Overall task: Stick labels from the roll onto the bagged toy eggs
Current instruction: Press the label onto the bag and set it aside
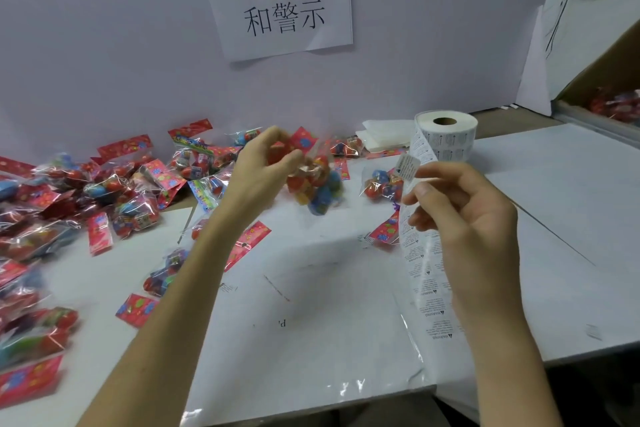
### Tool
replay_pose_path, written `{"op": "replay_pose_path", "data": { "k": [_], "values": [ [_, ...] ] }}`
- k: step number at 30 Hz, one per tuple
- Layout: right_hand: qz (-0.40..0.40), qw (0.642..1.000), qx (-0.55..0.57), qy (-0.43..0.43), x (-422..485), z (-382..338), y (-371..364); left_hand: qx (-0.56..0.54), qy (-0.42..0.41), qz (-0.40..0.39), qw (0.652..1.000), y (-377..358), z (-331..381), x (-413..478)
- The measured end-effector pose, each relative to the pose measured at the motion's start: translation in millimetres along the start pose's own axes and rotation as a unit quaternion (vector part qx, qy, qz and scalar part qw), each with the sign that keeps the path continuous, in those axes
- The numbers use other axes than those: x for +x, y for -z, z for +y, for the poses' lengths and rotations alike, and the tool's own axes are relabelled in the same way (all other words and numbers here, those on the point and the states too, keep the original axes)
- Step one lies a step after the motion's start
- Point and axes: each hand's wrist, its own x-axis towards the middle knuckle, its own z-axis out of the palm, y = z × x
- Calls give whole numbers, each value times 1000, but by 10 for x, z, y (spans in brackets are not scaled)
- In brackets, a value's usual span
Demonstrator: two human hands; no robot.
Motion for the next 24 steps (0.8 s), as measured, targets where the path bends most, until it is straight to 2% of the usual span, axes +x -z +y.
{"op": "replay_pose_path", "data": {
  "k": [4,8,10,13,15,17,21,24],
  "values": [
    [-8,1000,-9,-16,10,-8,12,-91,-37,-159,982,106,392,-250],
    [-108,993,-15,-51,11,-16,54,-116,-49,-232,965,47,601,-442],
    [-160,985,-13,-64,0,-30,57,-98,-42,-219,970,16,665,-479],
    [-170,983,-4,-68,-17,-47,37,-94,-5,-170,981,-13,691,-496],
    [-161,985,-4,-68,-26,-53,13,-140,37,-116,983,-61,684,-552],
    [-142,987,-3,-71,-30,-54,-6,-216,96,-74,969,-122,619,-670],
    [-110,991,16,-79,-48,-55,-22,-260,197,-117,938,-246,448,-1099],
    [-113,991,4,-78,-62,-48,-41,-294,192,-94,932,-402,395,-1328]
  ]
}}
